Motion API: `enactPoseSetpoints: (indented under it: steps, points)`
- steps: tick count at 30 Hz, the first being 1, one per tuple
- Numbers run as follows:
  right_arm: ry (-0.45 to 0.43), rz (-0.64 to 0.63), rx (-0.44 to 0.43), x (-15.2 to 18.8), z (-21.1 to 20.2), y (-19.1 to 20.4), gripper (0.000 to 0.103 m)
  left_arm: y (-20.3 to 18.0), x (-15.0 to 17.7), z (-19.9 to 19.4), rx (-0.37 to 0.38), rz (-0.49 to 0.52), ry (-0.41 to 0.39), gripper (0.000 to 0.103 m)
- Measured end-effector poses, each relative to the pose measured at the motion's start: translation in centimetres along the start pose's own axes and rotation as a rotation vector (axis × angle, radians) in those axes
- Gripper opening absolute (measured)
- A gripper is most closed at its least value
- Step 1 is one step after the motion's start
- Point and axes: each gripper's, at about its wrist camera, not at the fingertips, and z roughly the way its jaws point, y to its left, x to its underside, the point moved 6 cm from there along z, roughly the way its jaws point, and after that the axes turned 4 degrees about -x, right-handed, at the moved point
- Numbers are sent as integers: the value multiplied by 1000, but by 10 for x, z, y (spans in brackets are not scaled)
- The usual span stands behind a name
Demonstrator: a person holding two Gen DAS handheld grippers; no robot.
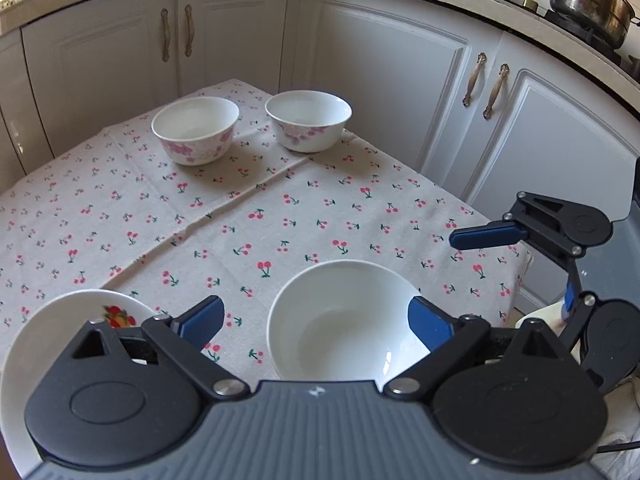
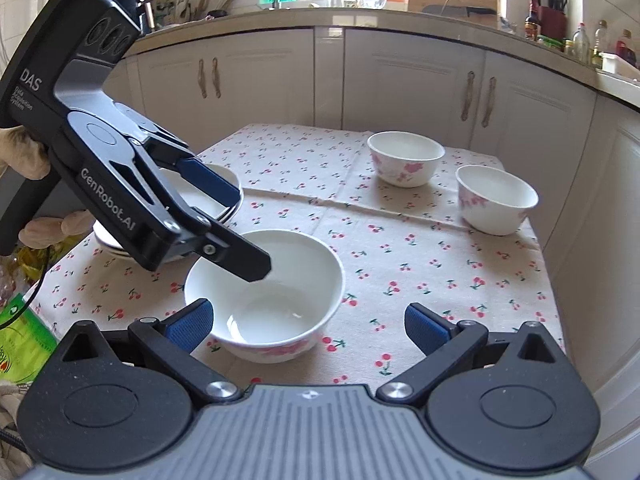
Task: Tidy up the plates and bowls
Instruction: 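Lower the bowl onto the tablecloth and open the left tool, then reach the left tool to another pink-flowered bowl and close on its rim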
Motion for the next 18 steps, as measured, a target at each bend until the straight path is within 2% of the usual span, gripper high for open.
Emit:
enactPoseSetpoints:
  steps: [9, 13, 18]
  points:
    - [-37, -9, 54, 0, -16, -5, 103, -3, -11, -16, -22, -6, -53, 99]
    - [-56, -7, 70, -1, -23, -8, 103, -7, -15, -26, 18, -8, -94, 102]
    - [-66, -8, 97, -2, -26, -16, 103, -11, -22, -25, -11, 44, -83, 102]
